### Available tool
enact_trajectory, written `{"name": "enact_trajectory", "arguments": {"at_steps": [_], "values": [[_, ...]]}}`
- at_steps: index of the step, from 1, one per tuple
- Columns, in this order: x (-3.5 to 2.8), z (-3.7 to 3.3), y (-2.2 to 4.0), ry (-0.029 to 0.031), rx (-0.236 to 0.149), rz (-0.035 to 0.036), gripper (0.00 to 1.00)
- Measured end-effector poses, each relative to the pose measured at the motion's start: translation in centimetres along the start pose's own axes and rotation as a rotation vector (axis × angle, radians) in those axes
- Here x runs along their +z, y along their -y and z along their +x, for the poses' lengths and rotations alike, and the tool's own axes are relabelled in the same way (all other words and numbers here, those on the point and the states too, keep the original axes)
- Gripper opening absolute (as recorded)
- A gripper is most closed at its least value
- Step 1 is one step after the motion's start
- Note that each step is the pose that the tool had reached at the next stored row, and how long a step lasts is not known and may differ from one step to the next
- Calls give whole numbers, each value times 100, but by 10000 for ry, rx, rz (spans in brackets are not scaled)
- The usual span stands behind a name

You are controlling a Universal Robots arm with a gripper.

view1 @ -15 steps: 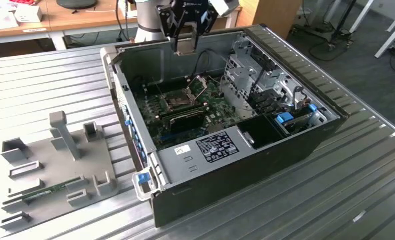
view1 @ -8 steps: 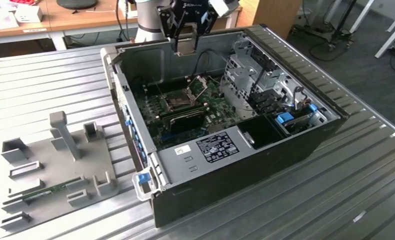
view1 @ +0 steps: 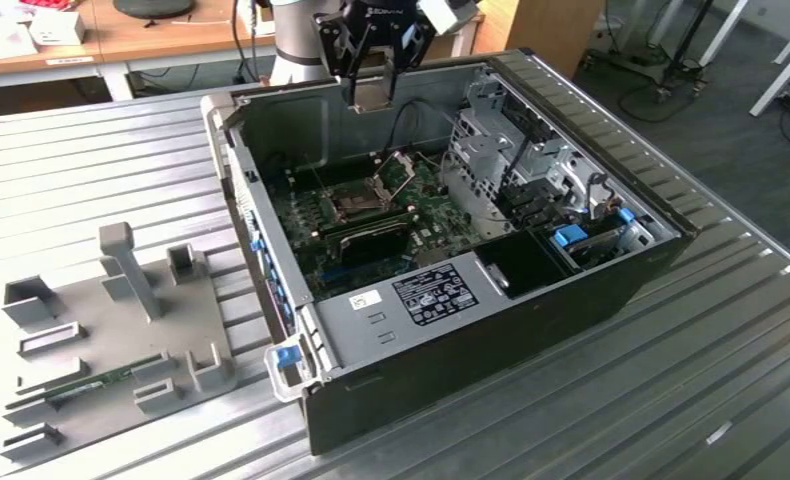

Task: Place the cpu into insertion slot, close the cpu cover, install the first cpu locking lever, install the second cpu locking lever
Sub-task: 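Place the cpu into insertion slot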

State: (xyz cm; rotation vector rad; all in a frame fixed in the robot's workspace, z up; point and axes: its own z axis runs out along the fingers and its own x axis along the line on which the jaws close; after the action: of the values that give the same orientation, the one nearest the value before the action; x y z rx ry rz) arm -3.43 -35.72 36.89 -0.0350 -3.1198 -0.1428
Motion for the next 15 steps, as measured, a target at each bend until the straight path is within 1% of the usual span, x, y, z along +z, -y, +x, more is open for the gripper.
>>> {"name": "enact_trajectory", "arguments": {"at_steps": [7,12,15], "values": [[2,0,0,1,0,-3,54],[19,0,2,0,0,-24,54],[23,0,2,0,0,-25,54]]}}
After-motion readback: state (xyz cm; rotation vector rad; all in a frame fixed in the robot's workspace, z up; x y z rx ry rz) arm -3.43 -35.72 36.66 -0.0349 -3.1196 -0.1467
